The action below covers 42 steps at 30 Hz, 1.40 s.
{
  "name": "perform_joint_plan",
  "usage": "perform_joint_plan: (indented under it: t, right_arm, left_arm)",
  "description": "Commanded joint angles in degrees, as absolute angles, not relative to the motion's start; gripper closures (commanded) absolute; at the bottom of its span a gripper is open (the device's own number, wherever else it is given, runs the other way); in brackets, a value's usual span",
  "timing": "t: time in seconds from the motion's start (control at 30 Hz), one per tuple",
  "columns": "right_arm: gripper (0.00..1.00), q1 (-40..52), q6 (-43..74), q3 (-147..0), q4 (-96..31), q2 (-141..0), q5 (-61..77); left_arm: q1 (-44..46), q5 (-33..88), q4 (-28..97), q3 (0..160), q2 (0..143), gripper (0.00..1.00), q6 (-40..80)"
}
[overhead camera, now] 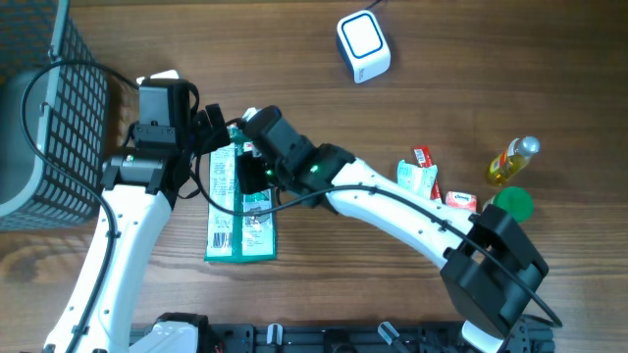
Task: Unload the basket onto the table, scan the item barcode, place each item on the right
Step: 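Move the right gripper left onto the green gloves bag and grasp it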
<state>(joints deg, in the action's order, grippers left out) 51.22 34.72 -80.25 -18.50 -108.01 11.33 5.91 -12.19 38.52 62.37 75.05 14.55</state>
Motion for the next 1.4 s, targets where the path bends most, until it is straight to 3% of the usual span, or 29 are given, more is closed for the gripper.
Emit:
perform_joint_plan:
  t: [0.0, 0.53, 0.9, 1.37]
  right_arm:
    - [0.96, 51.59, 38.63, -80.23, -17.85, -110.76, 7.7]
    - [0.96, 51.57, 41.08, -80.23, -20.78, -117.73, 9.08]
    - [0.96, 50.61, 32.69, -80.25, -20.18, -107.44, 8.95]
    - [0.96, 50.57, 30.0, -79.07, -26.65, -107.42, 8.29]
  left_arm:
    - [5.67, -12.49, 38.35, 63.02, 74.89, 0.0, 15.46]
    - [5.67, -12.49, 38.35, 63.02, 74.89, 0.0, 15.46]
    - [5.67, -12.49, 38.35, 63.02, 74.89, 0.0, 15.46]
    - [5.67, -12.49, 38.35, 63.02, 74.89, 0.0, 15.46]
